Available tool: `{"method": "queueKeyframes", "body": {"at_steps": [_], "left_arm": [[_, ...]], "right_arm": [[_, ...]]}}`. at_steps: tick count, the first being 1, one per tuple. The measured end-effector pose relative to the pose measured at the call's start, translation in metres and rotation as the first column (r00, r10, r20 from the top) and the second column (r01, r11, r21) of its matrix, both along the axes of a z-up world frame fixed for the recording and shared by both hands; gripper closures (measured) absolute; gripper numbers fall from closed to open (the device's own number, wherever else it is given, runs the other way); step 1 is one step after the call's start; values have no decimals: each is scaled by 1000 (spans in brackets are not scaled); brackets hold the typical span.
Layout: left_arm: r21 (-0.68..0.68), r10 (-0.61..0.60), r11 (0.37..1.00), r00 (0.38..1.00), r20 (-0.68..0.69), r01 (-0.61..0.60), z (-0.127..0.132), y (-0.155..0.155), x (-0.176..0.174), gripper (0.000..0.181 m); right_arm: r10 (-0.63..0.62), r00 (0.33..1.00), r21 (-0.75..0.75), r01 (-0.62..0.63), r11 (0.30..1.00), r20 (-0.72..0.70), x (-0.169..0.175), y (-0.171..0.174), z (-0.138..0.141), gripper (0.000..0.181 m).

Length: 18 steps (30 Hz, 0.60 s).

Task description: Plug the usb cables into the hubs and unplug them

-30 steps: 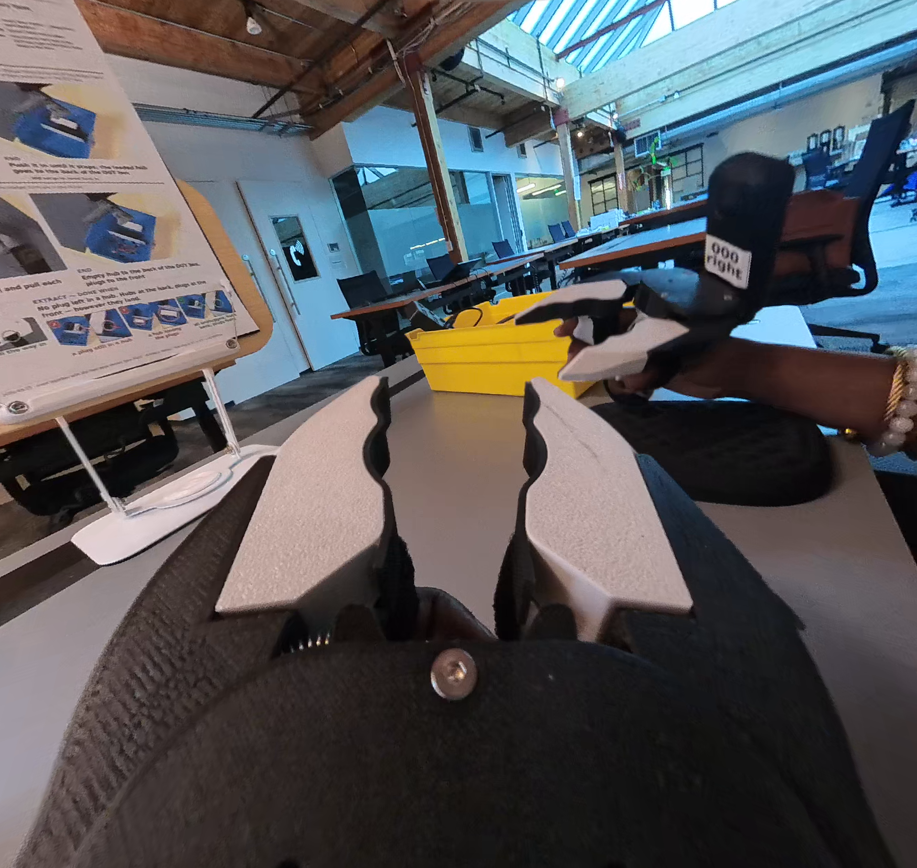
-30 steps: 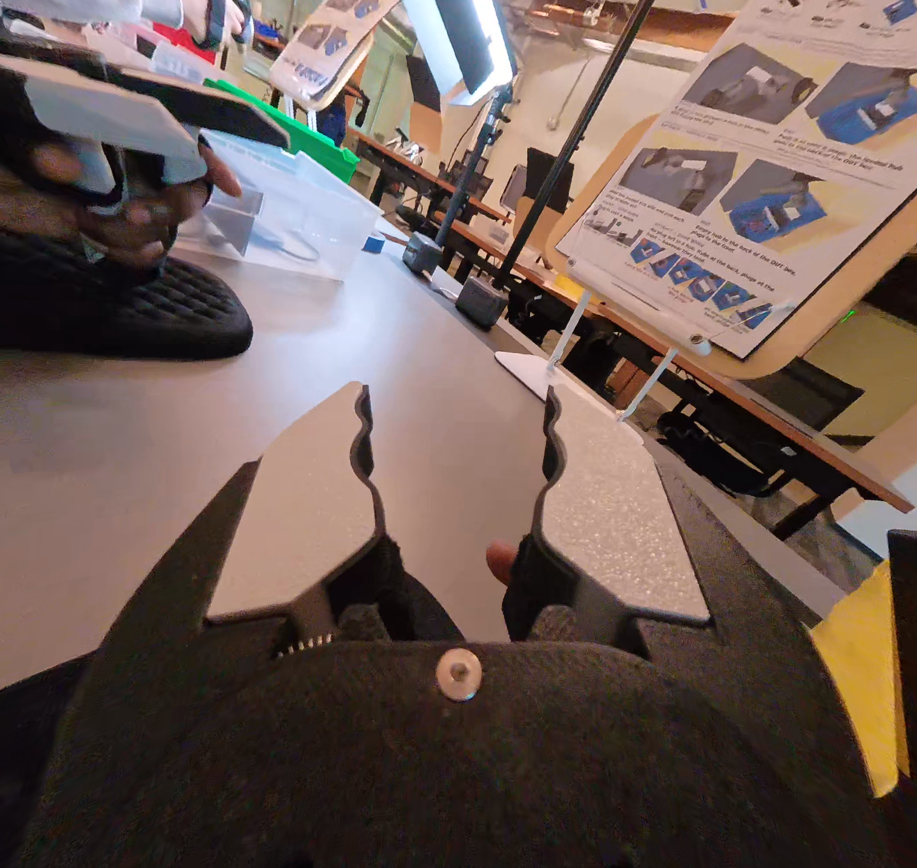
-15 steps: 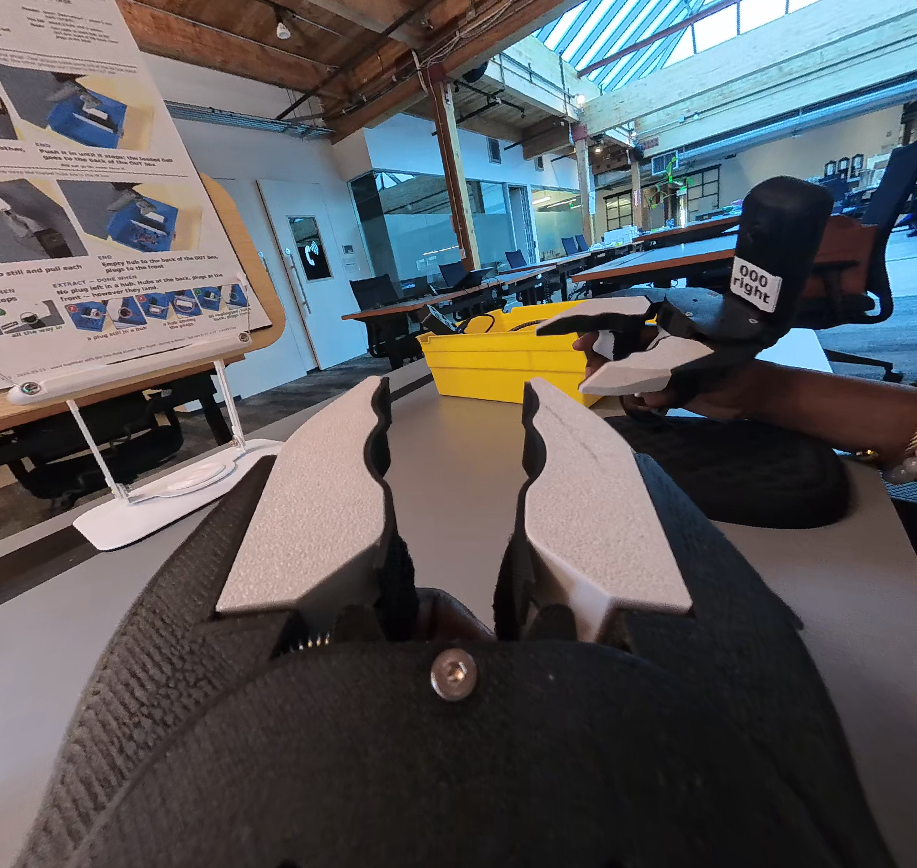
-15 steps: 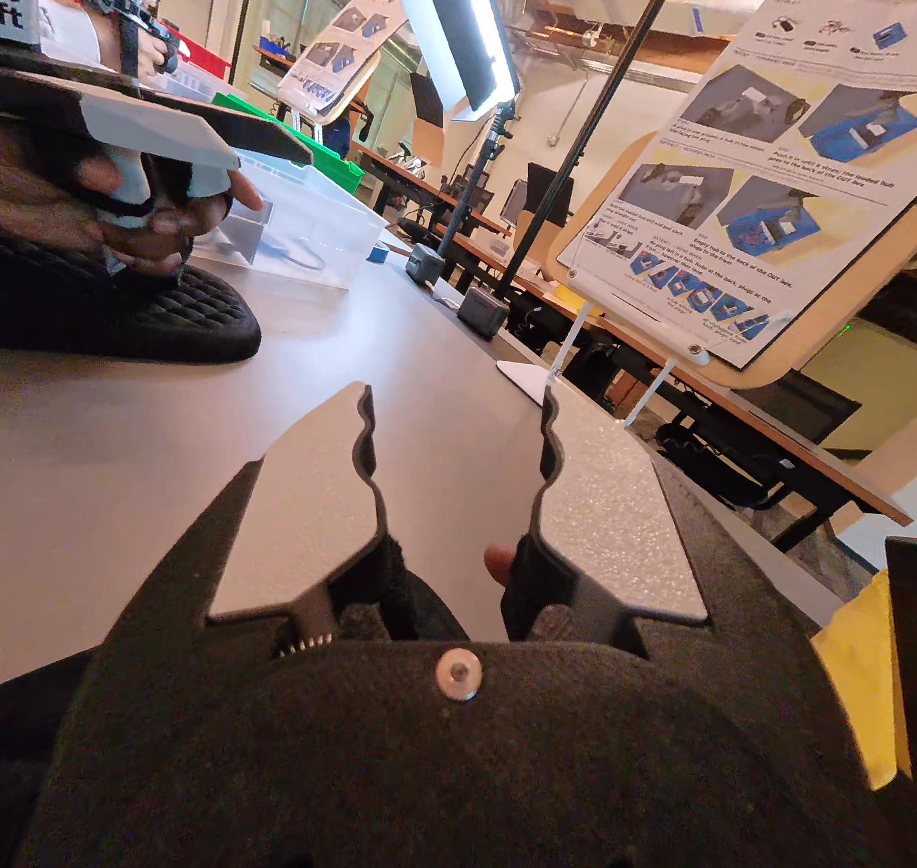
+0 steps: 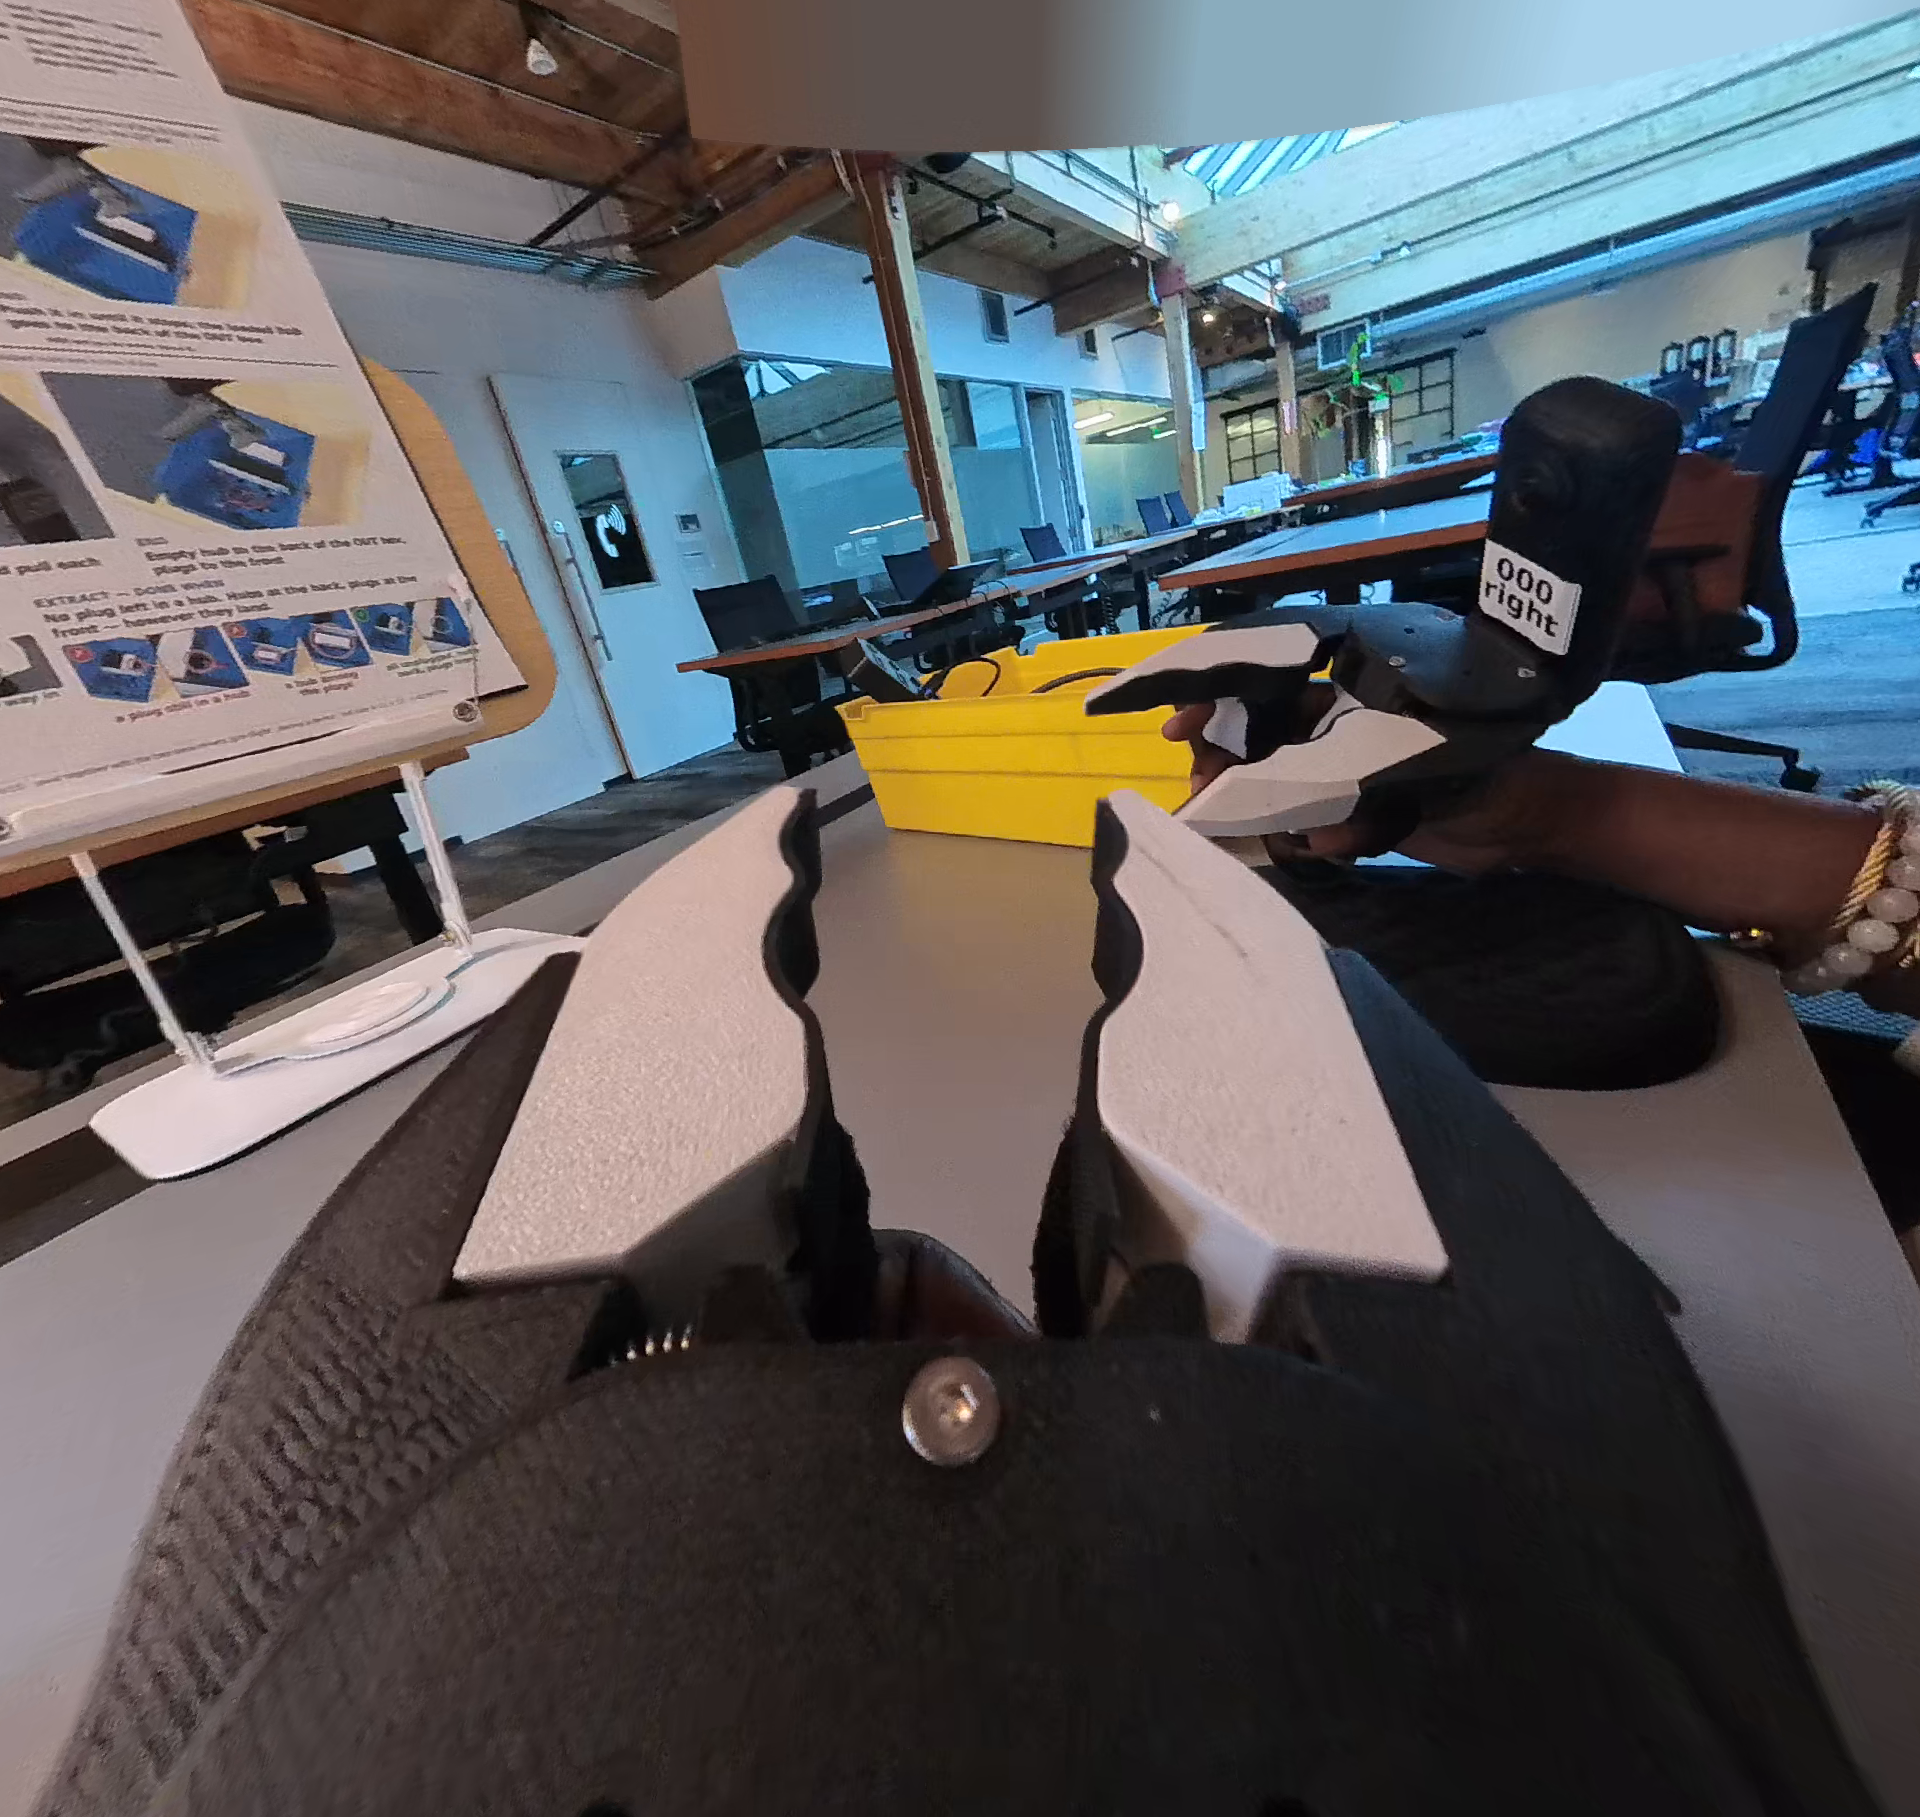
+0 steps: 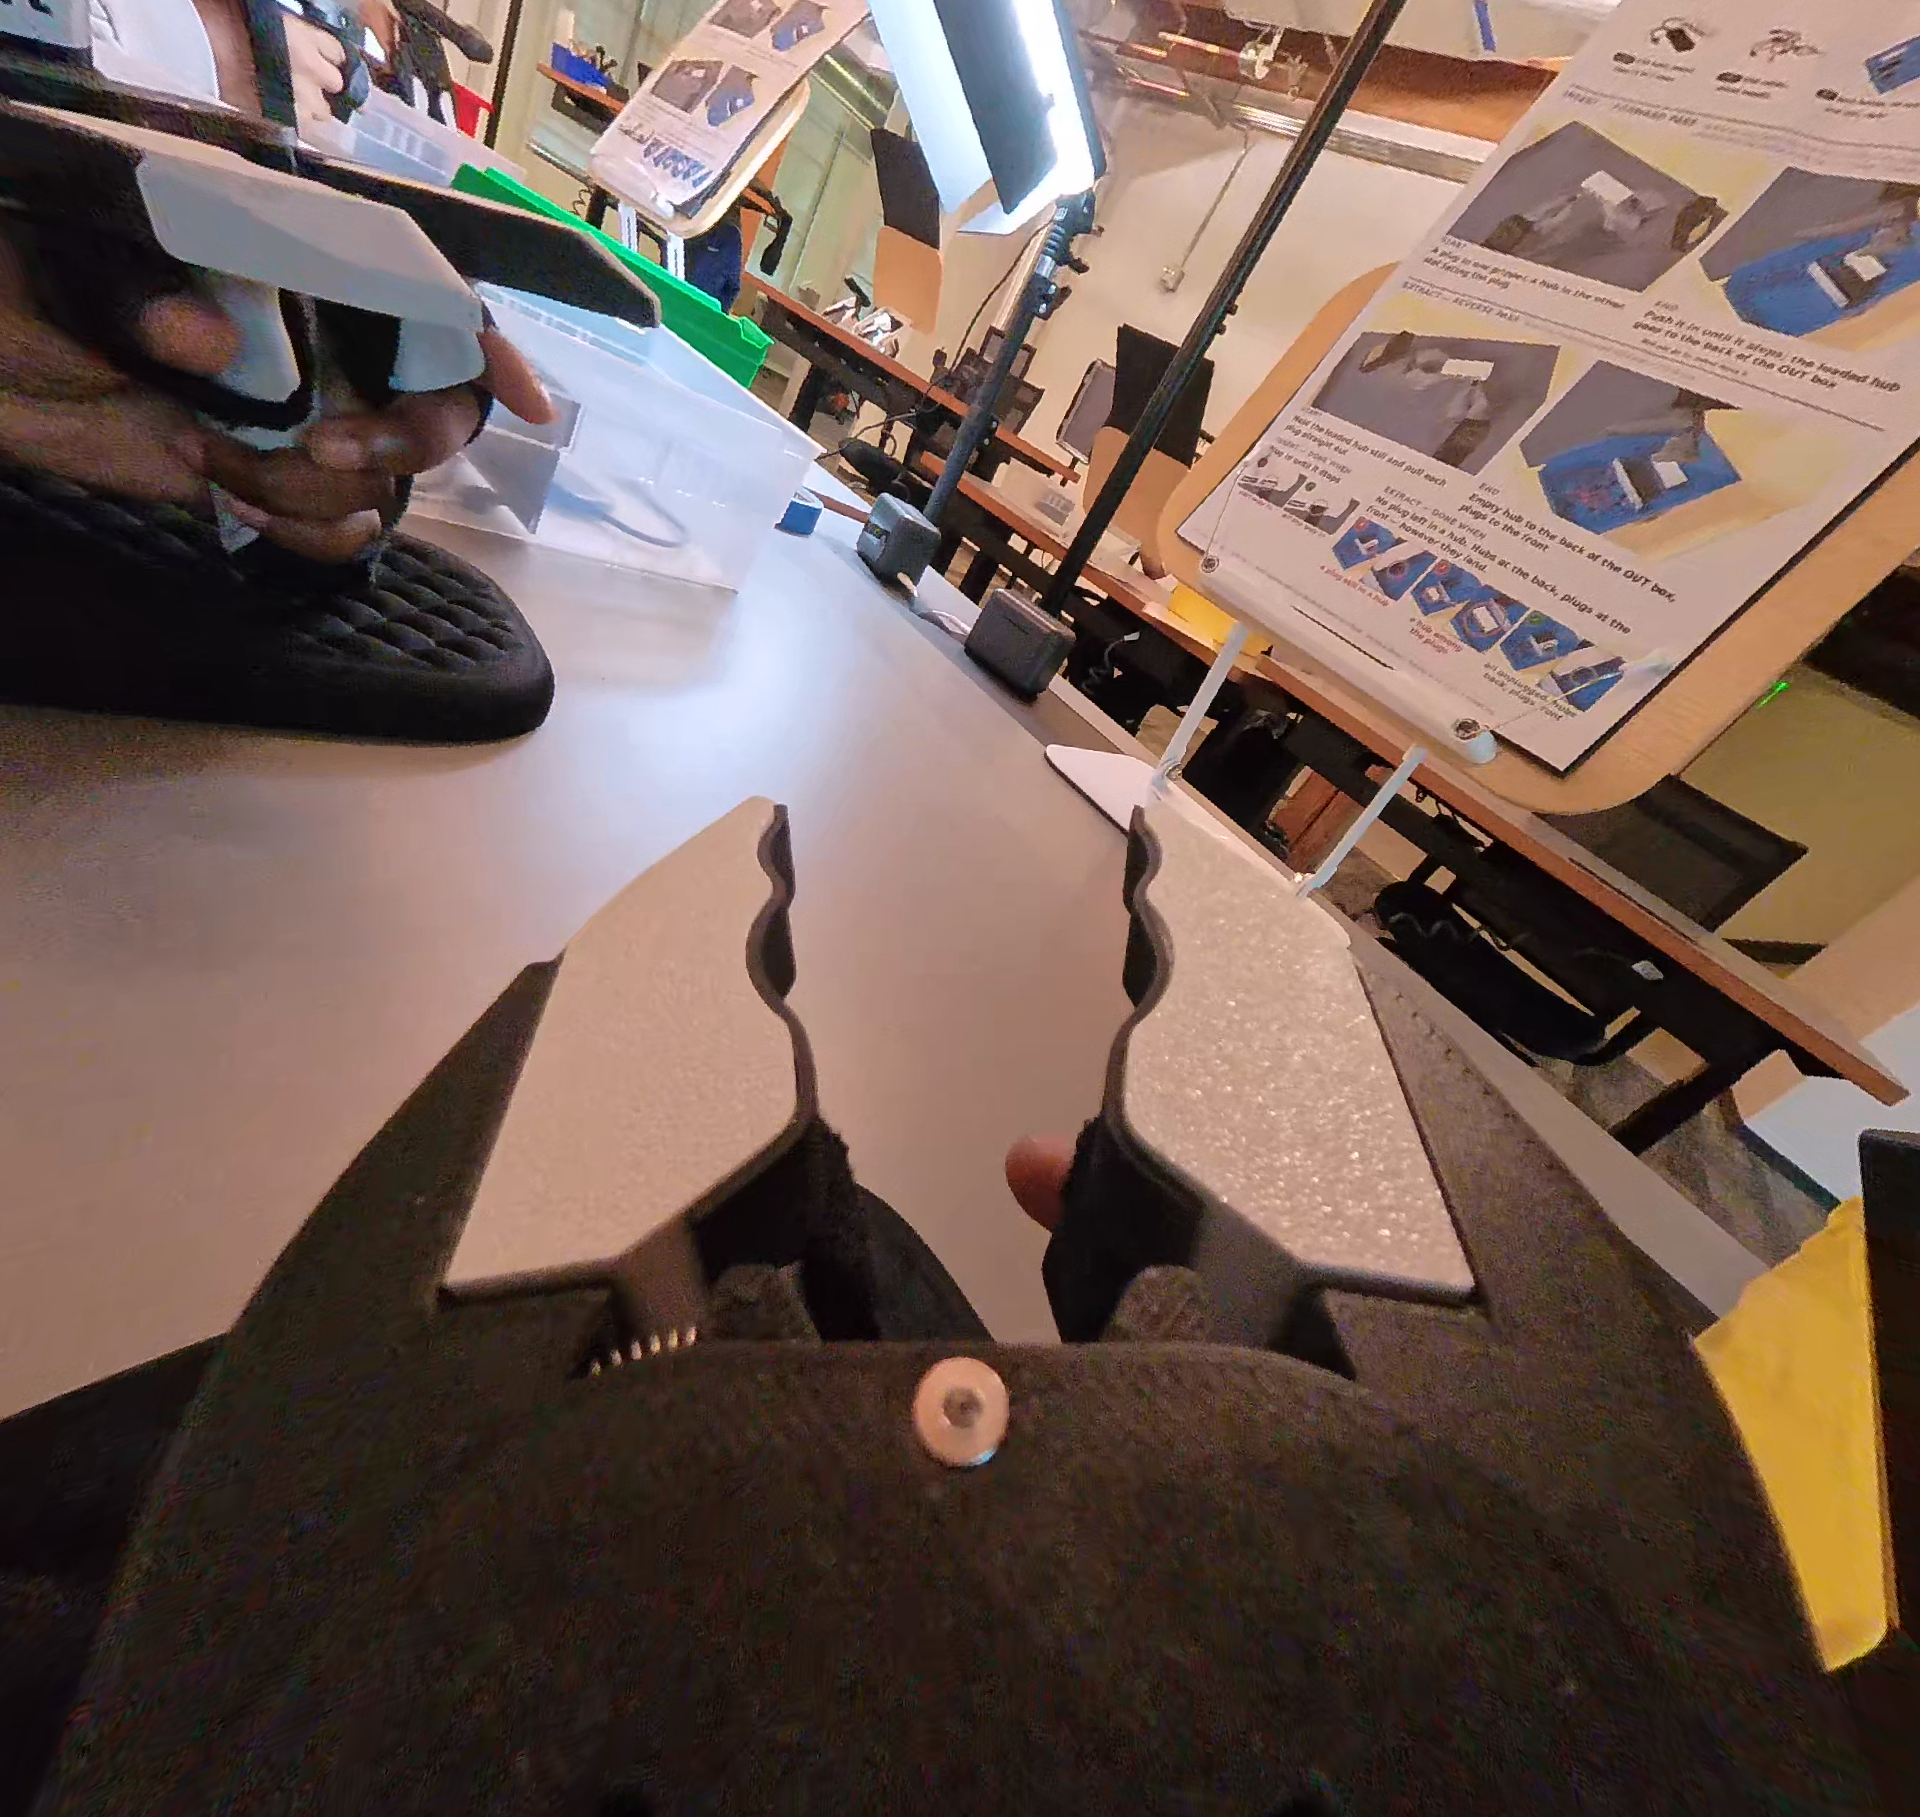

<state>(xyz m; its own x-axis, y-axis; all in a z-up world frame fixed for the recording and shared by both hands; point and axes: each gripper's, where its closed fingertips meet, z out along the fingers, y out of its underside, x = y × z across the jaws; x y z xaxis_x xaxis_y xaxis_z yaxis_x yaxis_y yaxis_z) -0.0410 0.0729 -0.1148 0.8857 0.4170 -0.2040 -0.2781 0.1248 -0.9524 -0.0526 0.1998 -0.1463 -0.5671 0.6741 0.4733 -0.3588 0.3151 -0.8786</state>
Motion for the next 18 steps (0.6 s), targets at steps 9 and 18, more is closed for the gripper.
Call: {"method": "queueKeyframes", "body": {"at_steps": [9, 18], "left_arm": [[-163, -73, 985, 994, -83, 59, -17, 21, 19, 132], [-109, -128, 986, 991, -48, 122, -8, 17, 27, 132]], "right_arm": [[-10, 1000, 39, 9, 999, 22, -3, -3, -6, 125], [-35, 998, 84, 31, 996, 50, -8, -5, -13, 128]]}}
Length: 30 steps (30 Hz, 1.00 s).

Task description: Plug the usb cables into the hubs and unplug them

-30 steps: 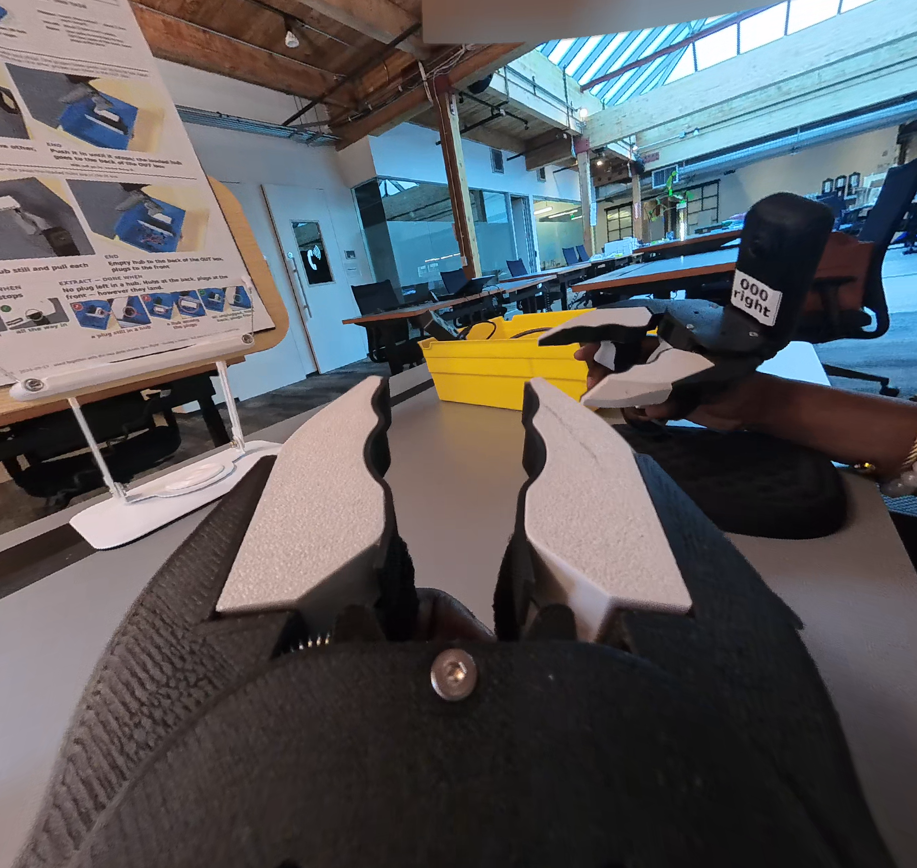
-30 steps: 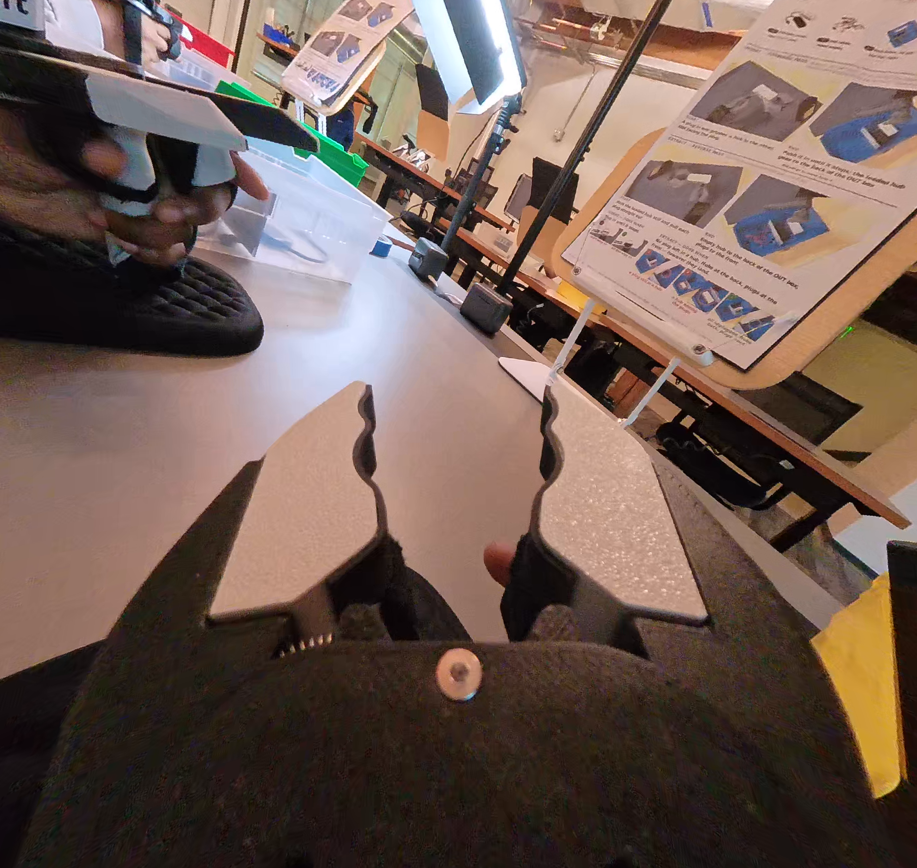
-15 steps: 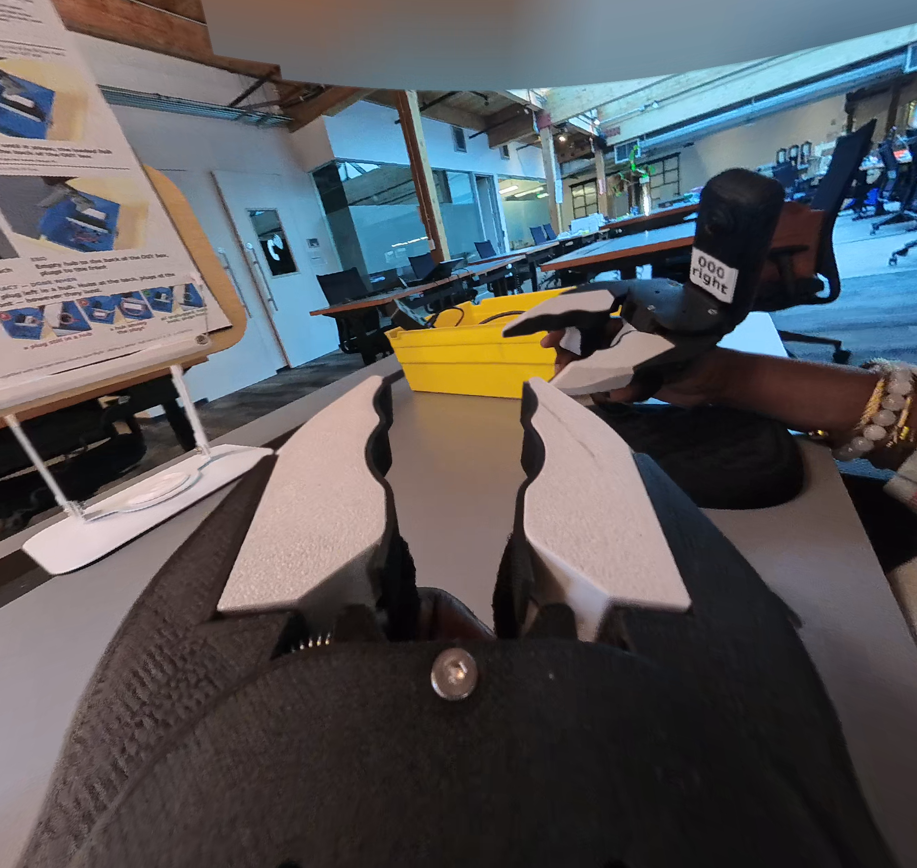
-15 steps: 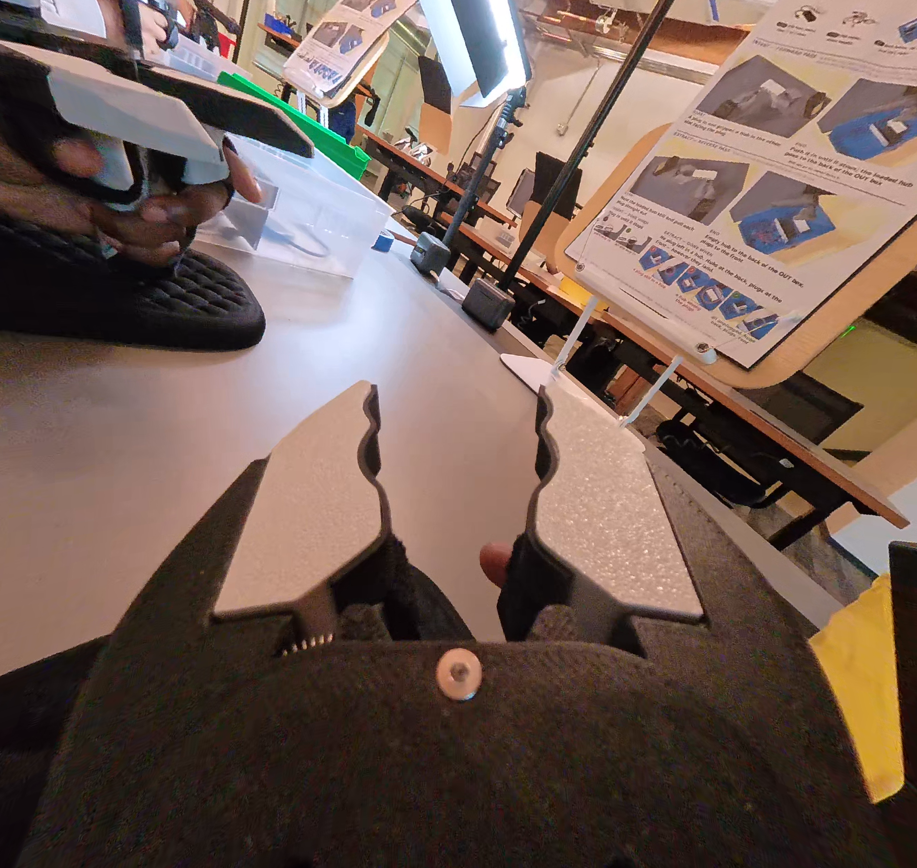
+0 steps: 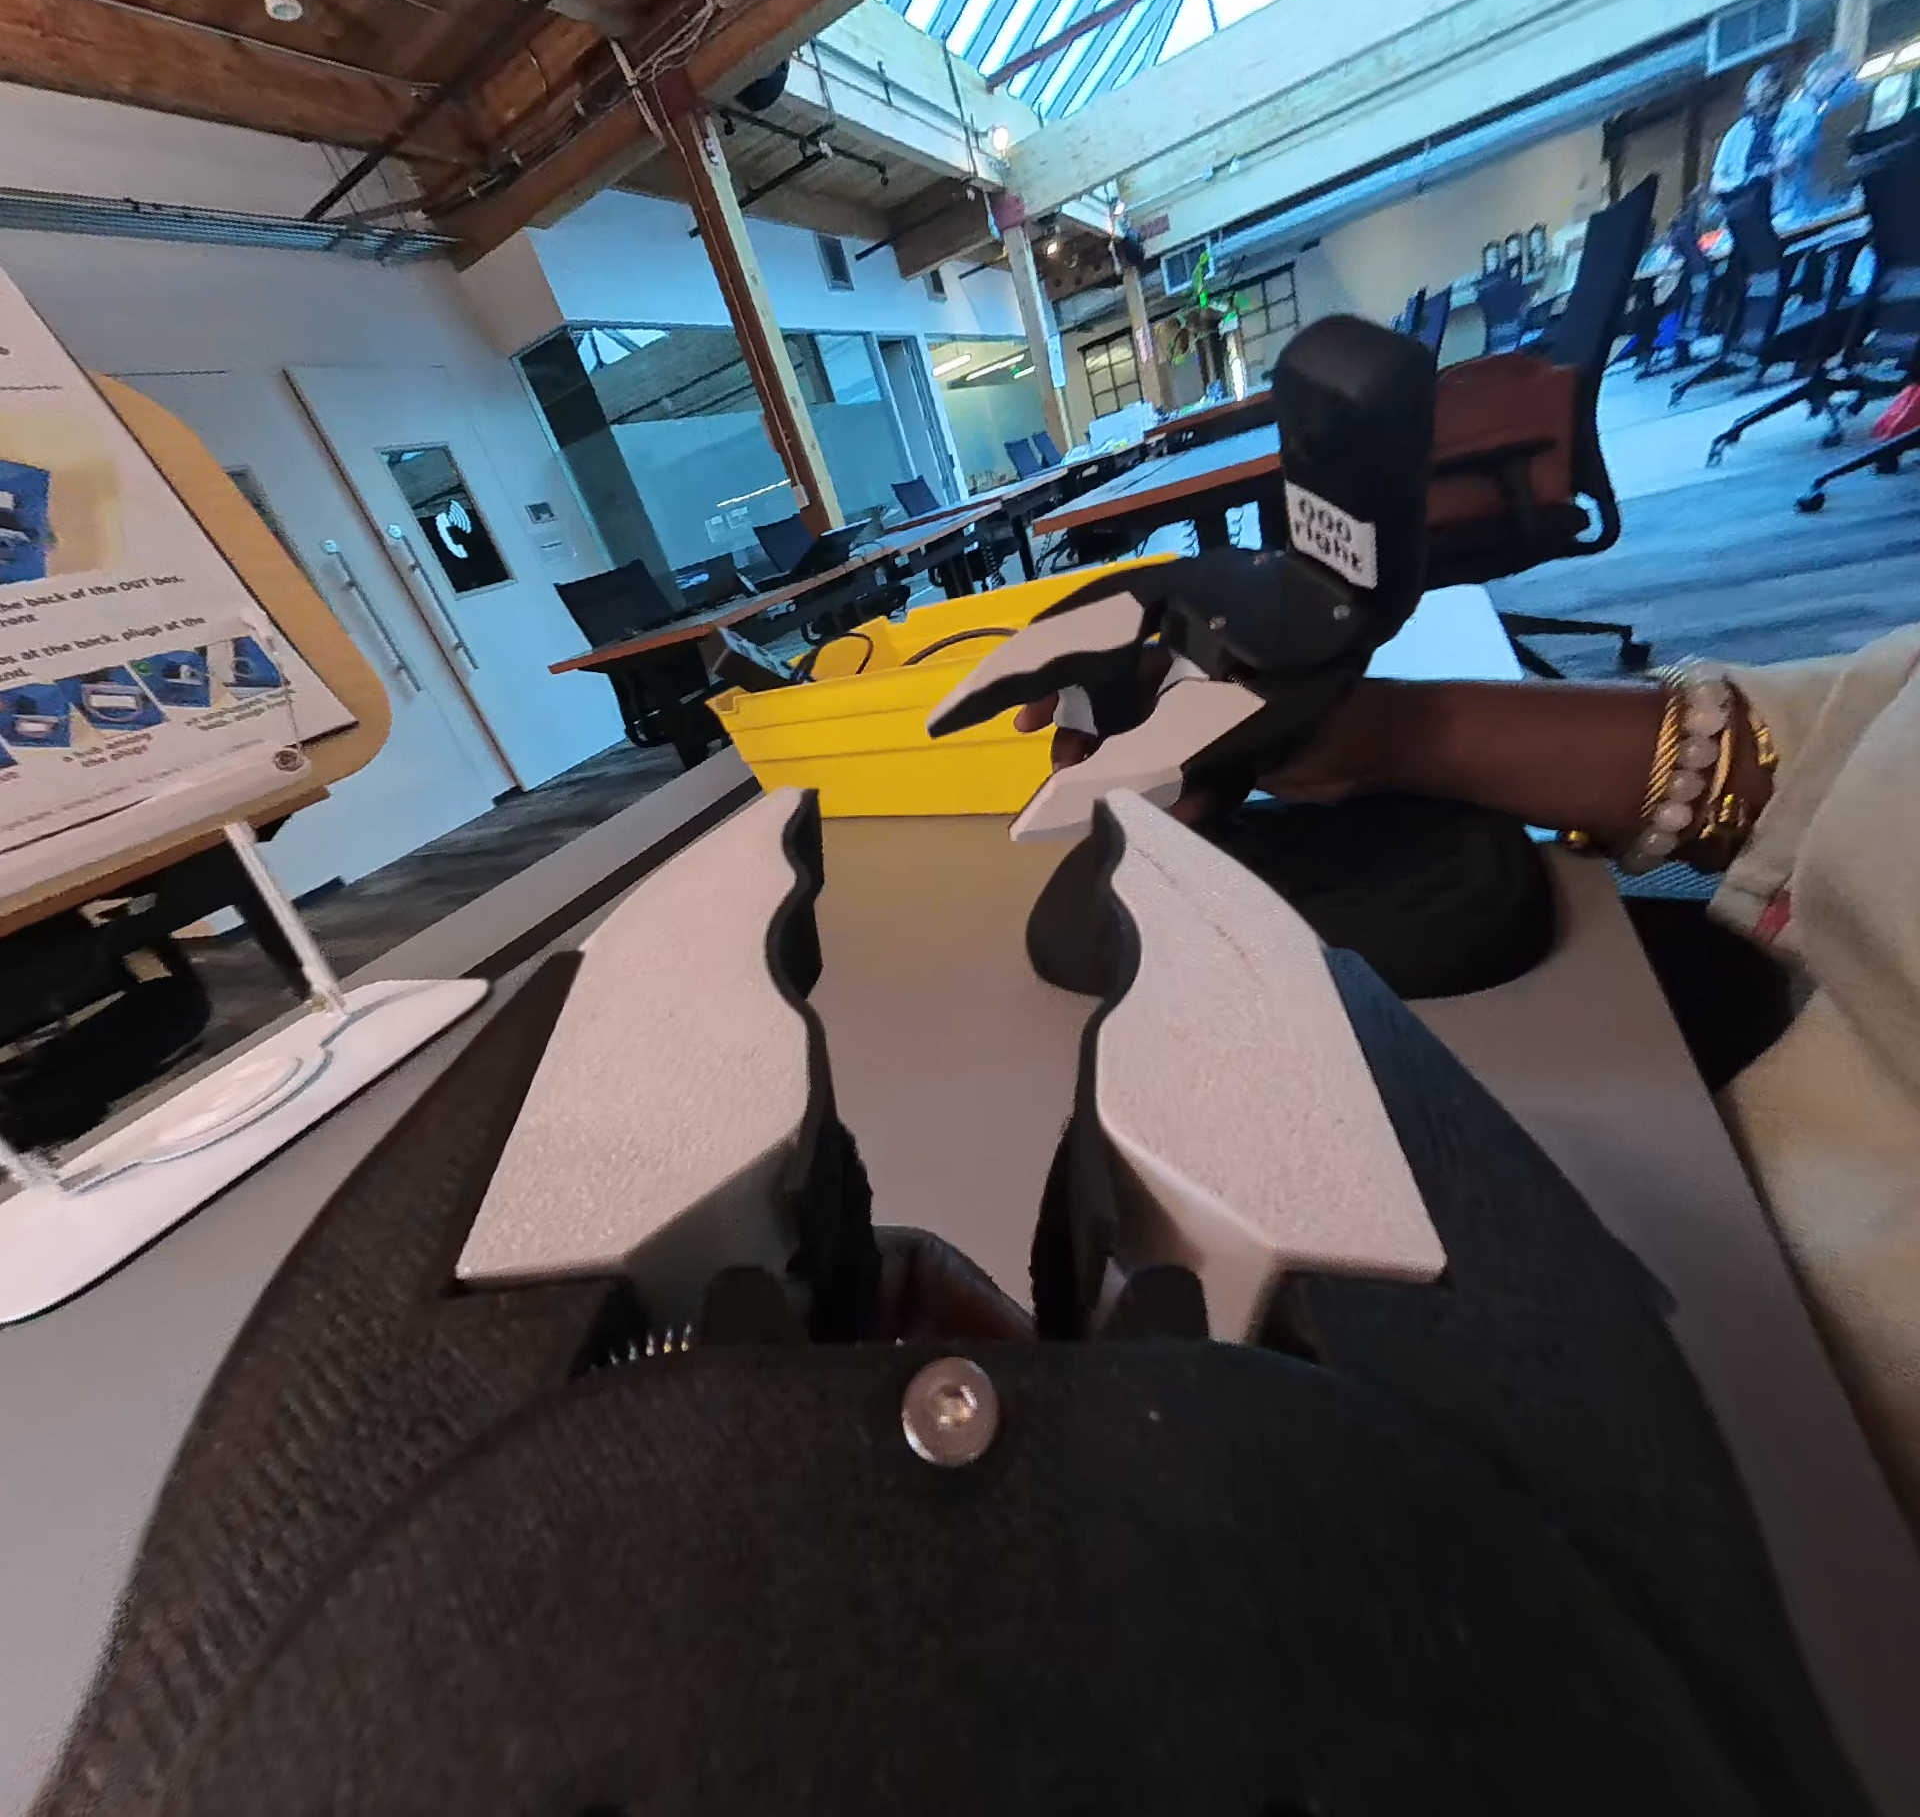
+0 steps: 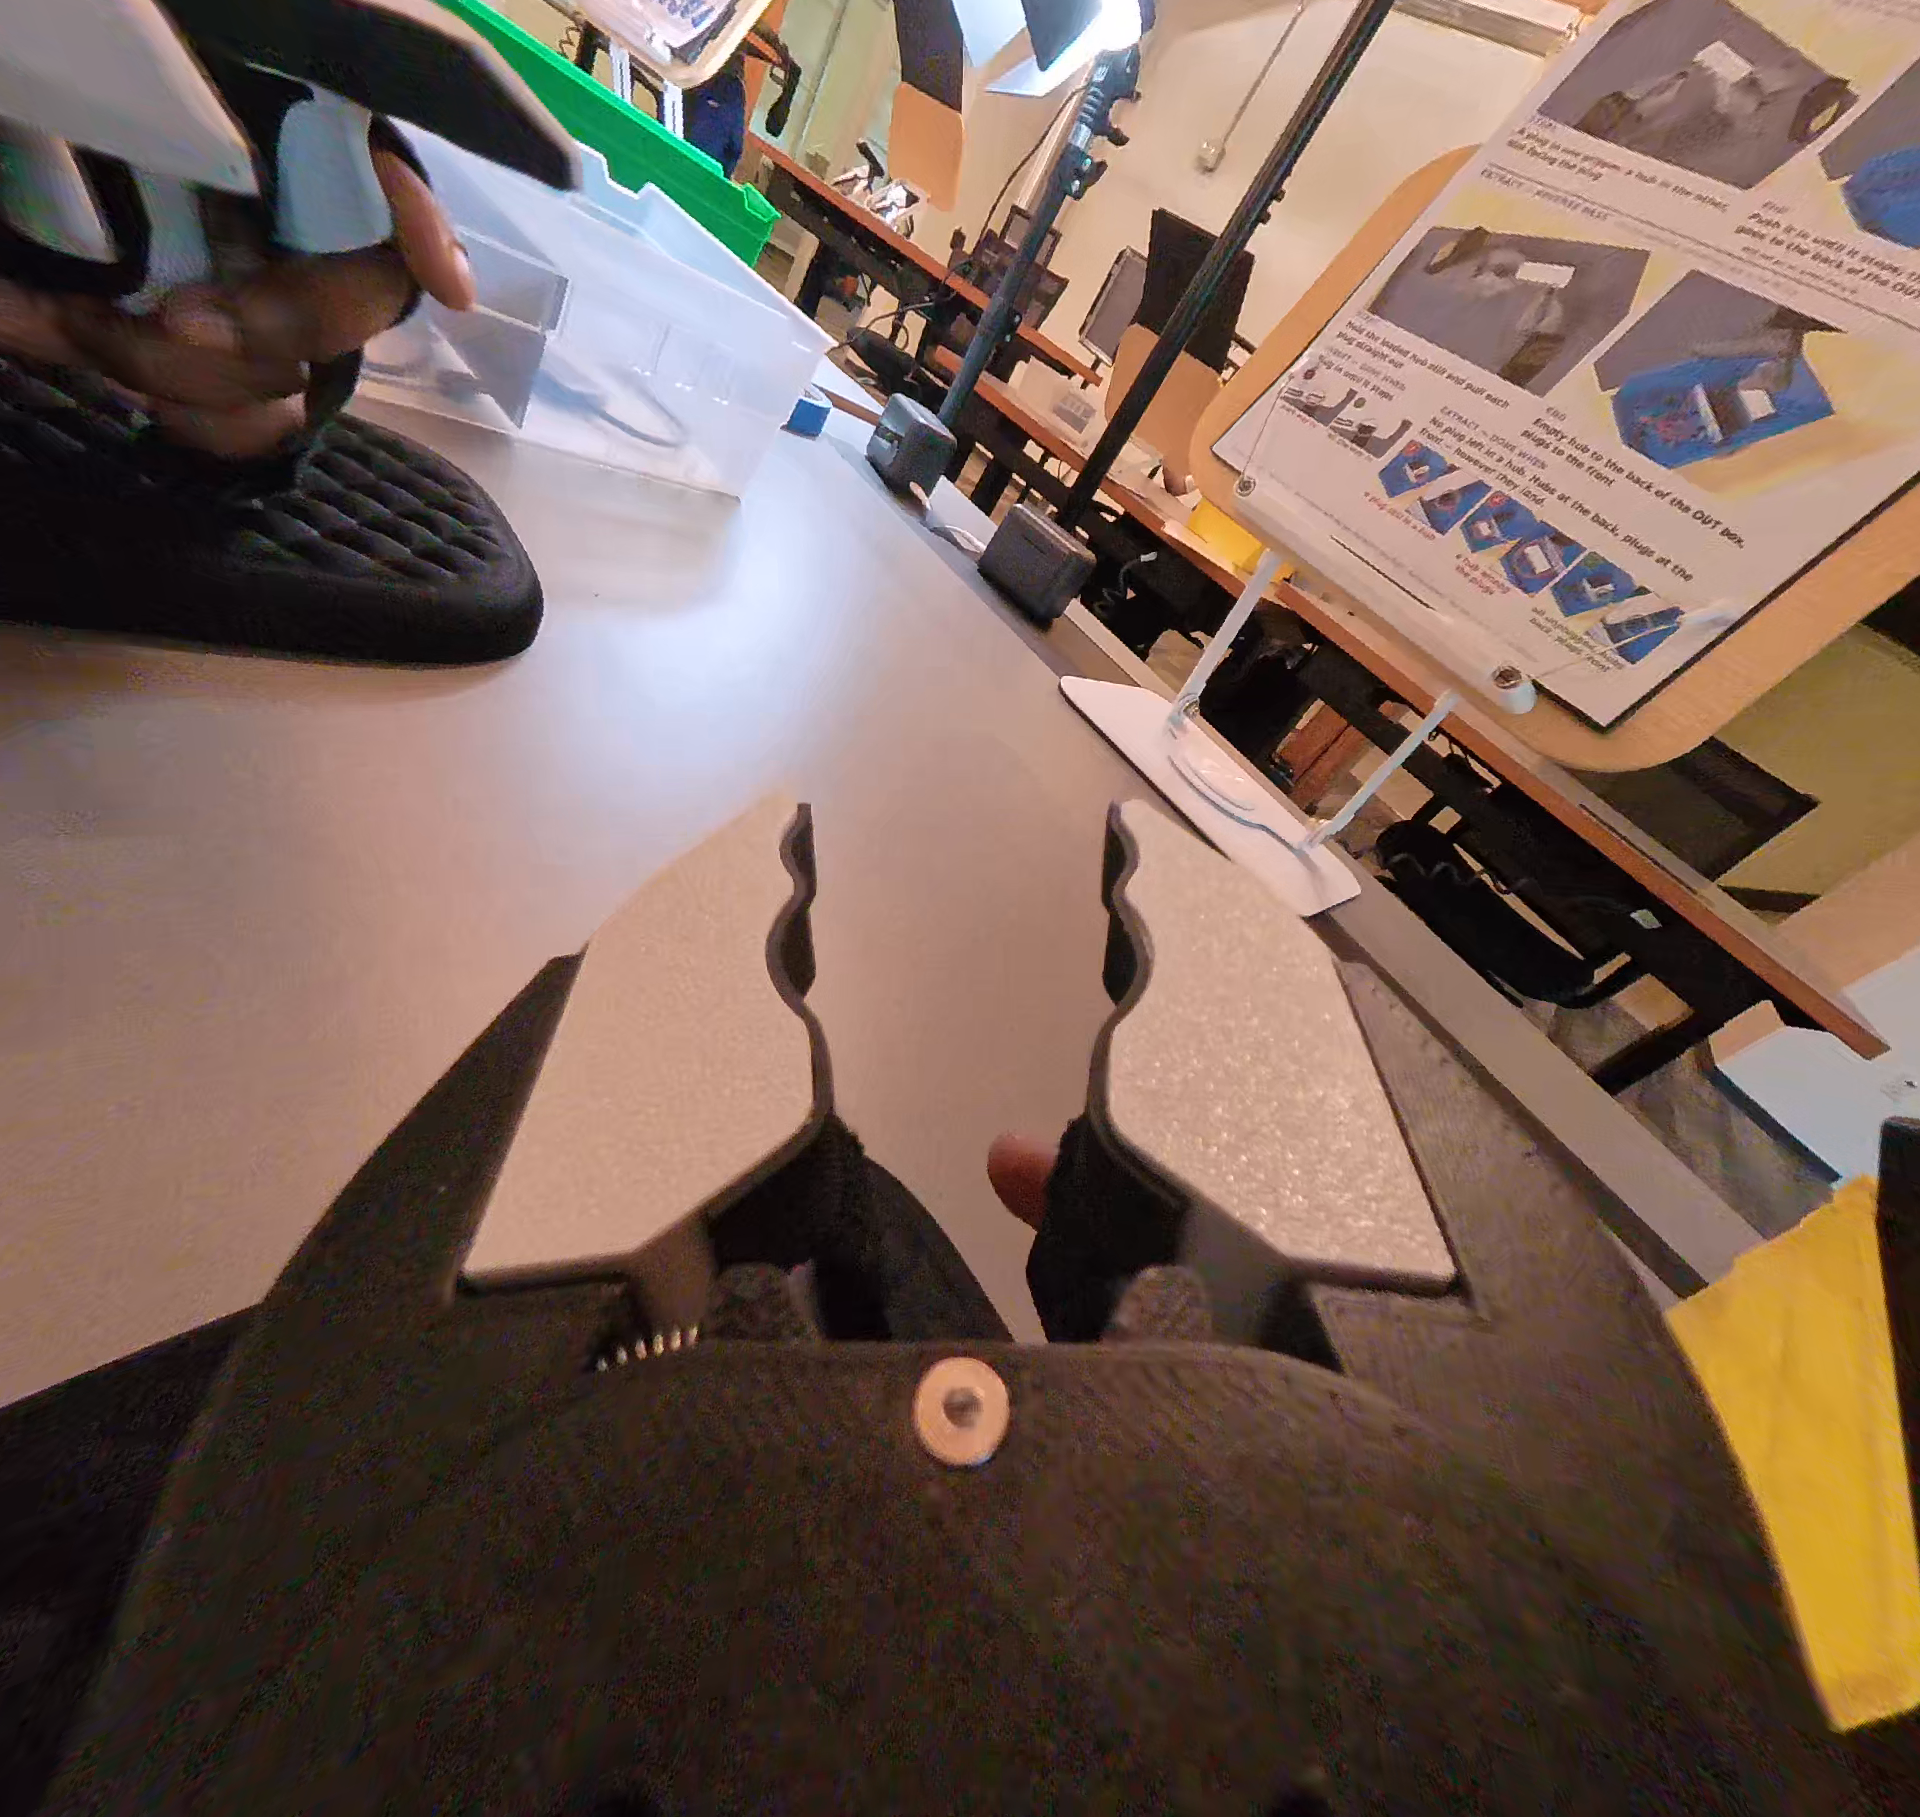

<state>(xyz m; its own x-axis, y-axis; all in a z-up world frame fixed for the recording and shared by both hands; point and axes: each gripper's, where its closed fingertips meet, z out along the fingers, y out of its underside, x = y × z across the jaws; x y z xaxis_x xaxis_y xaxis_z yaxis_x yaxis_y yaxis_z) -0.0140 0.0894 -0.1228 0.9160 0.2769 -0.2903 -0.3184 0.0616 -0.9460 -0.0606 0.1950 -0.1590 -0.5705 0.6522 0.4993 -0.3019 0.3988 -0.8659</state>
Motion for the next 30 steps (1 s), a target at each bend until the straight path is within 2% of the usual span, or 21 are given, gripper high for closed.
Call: {"method": "queueKeyframes", "body": {"at_steps": [5, 15, 30], "left_arm": [[0, -6, 1000, 1000, 17, 6, 1, -2, 0, 133], [-45, 15, 999, 996, 83, -11, -4, -5, -5, 152], [-60, 50, 997, 997, 66, -47, -10, -3, -11, 152]], "right_arm": [[2, 1000, -7, -2, 1000, 12, -1, 0, 0, 130], [0, 1000, -88, 0, 996, -4, 0, 7, 9, 133], [13, 1000, -70, -15, 997, -22, 3, 5, 8, 135]]}}
